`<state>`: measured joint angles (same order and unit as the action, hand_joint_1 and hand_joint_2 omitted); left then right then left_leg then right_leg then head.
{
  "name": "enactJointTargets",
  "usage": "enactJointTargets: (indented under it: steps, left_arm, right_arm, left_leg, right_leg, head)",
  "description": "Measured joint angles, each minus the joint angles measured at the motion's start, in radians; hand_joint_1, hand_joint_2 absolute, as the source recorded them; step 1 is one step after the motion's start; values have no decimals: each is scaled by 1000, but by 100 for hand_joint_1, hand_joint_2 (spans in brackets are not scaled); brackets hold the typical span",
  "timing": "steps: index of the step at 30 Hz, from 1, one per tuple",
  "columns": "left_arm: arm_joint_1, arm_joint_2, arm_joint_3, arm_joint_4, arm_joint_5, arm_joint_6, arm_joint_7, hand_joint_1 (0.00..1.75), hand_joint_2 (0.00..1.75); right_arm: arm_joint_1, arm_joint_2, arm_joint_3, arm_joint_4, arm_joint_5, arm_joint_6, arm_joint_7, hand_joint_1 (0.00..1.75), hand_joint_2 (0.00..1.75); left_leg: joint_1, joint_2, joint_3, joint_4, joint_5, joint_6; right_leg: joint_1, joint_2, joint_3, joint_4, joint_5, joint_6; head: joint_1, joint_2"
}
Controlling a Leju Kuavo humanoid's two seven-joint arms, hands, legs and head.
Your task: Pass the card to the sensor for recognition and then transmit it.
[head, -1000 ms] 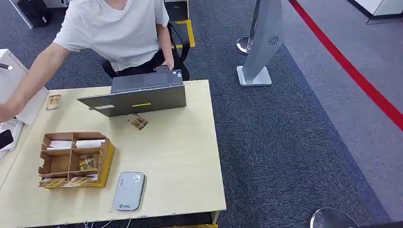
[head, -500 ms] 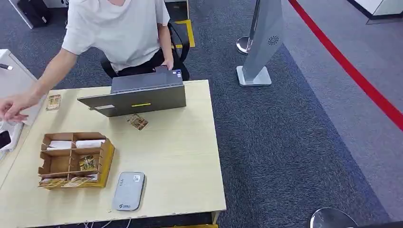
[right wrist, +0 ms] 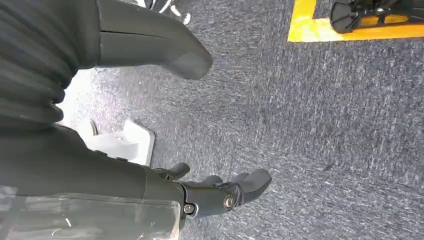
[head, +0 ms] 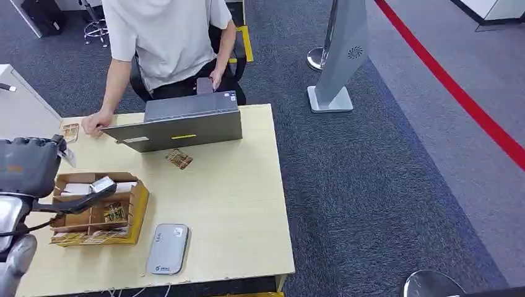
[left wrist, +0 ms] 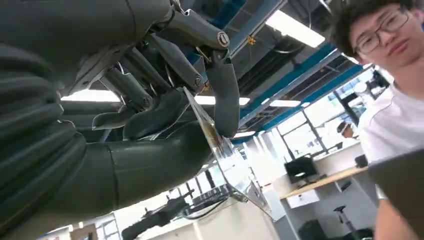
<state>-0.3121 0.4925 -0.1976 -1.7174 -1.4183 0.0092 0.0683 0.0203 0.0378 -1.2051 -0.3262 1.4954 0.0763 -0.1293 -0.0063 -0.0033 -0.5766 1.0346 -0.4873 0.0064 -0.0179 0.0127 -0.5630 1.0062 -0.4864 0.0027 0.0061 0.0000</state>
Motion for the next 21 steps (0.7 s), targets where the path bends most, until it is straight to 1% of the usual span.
enactJointTargets:
  steps: [2, 3, 6, 13, 16, 18, 21]
  left_arm:
    - [0, -7, -15, -16, 6, 5, -3, 175, 175]
    - [-1, -10, -24, -23, 6, 10, -14, 175, 175]
    - [-4, -33, -64, -50, -14, 10, -33, 175, 175]
    - [-29, -89, -236, -113, -44, 3, -42, 175, 175]
    - [-37, -97, -304, -130, -40, -22, -31, 175, 175]
    - [-44, -97, -337, -132, -26, -58, -18, 175, 175]
    - [-45, -87, -365, -131, -2, -89, -12, 175, 175]
  right_arm:
    - [-1, 0, -4, 0, 1, 0, 0, 0, 175]
    - [-1, 1, -6, 0, 1, 0, -1, 0, 175]
    - [-2, 2, -14, 0, 8, 0, -3, 0, 175]
    - [-4, 6, -22, 2, 21, 0, -3, 0, 175]
    - [-5, 9, -26, 6, 27, 0, -3, 0, 175]
    - [-5, 11, -35, 7, 35, -1, -3, 0, 175]
    - [-5, 11, -47, 7, 37, -1, -3, 0, 175]
  left_leg:
    - [0, 0, 0, 0, 0, 0]
    - [0, 0, 0, 0, 0, 0]
    - [1, -1, 0, 0, 0, 0]
    - [1, -1, 0, 0, 0, 0]
    - [0, -1, 0, 0, 0, 0]
    - [0, -1, 0, 0, 0, 0]
    - [0, 0, 0, 0, 0, 0]
  right_leg:
    - [0, 0, 0, 0, 0, 0]
    - [0, 0, 0, 0, 0, 0]
    - [1, -1, 0, 0, 0, 0]
    - [0, -1, 0, 0, 0, 0]
    - [0, -1, 0, 0, 0, 0]
    - [0, -1, 0, 0, 0, 0]
    - [1, -1, 0, 0, 0, 0]
  head:
    - [0, 0]
    - [0, 0]
    - [0, 0]
    - [0, 0]
    - [0, 0]
    - [0, 0]
    - [0, 0]
